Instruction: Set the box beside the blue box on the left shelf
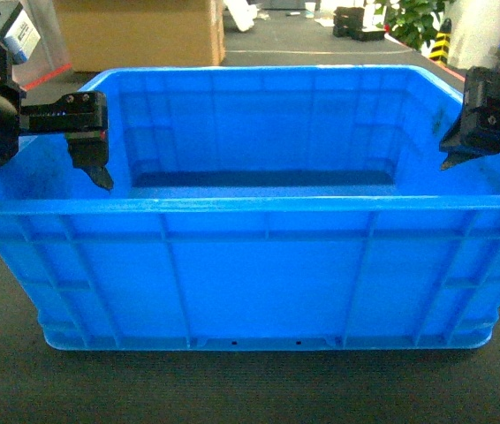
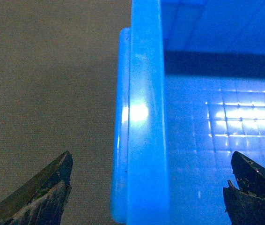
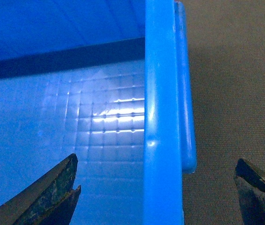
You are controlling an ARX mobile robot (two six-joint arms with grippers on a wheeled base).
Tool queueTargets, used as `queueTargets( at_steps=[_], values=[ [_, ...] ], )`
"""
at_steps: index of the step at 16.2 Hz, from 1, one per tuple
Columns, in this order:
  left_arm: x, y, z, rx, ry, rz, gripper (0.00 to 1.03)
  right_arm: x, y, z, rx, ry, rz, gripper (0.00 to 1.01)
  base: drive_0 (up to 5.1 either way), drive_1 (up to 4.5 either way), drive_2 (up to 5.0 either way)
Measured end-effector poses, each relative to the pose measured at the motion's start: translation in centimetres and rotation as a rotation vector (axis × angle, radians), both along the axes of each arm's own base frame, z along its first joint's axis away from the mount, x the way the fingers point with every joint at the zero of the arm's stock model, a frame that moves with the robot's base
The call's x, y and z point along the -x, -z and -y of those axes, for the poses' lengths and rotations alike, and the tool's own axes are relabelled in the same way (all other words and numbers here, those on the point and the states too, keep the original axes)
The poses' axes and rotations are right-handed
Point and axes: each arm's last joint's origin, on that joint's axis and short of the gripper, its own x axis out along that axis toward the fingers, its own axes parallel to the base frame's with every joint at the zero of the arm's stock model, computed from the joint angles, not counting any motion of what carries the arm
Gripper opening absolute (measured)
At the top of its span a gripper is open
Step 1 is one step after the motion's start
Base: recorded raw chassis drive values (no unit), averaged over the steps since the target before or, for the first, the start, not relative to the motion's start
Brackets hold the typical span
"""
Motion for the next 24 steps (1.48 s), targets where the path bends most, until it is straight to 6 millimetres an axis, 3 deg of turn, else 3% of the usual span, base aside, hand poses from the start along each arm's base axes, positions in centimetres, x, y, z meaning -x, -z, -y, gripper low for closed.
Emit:
queueTargets(
  at_steps=[5, 6, 11, 13, 16, 21, 24],
  values=[
    [-0.5, -0.1, -0.4, -0.006, -0.019, -0.023, 0.98, -0.2, 0.4, -0.3, 0.02, 0.001, -0.008, 0.98, 0.0, 0.0, 0.0],
    [-0.5, 0.0, -0.4, -0.003, -0.011, -0.029, 0.97, -0.3, 0.5, -0.2, 0.028, 0.006, -0.01, 0.88, 0.0, 0.0, 0.0],
    [-0.3, -0.2, 0.0, -0.005, 0.002, -0.037, 0.48, -0.3, 0.5, -0.4, 0.051, -0.005, 0.001, 0.37, 0.0, 0.0, 0.0],
    [0.4, -0.4, 0.0, -0.011, -0.005, -0.029, 0.23, -0.4, 0.3, -0.5, 0.078, 0.011, 0.021, 0.2, 0.0, 0.0, 0.0],
    [1.8, -1.1, 0.4, -0.008, 0.002, 0.068, 0.21, 0.7, -0.5, -0.5, 0.074, 0.009, 0.099, 0.18, 0.0, 0.0, 0.0],
    [5.1, -7.3, 0.8, 0.005, -0.013, 0.517, 0.21, 4.1, -6.6, -1.3, 0.076, 0.04, 0.442, 0.17, 0.0, 0.0, 0.0],
    [7.1, -9.2, 1.0, 0.018, -0.023, 0.686, 0.21, 6.0, -8.3, -1.3, 0.057, 0.074, 0.599, 0.16, 0.0, 0.0, 0.0]
  ],
)
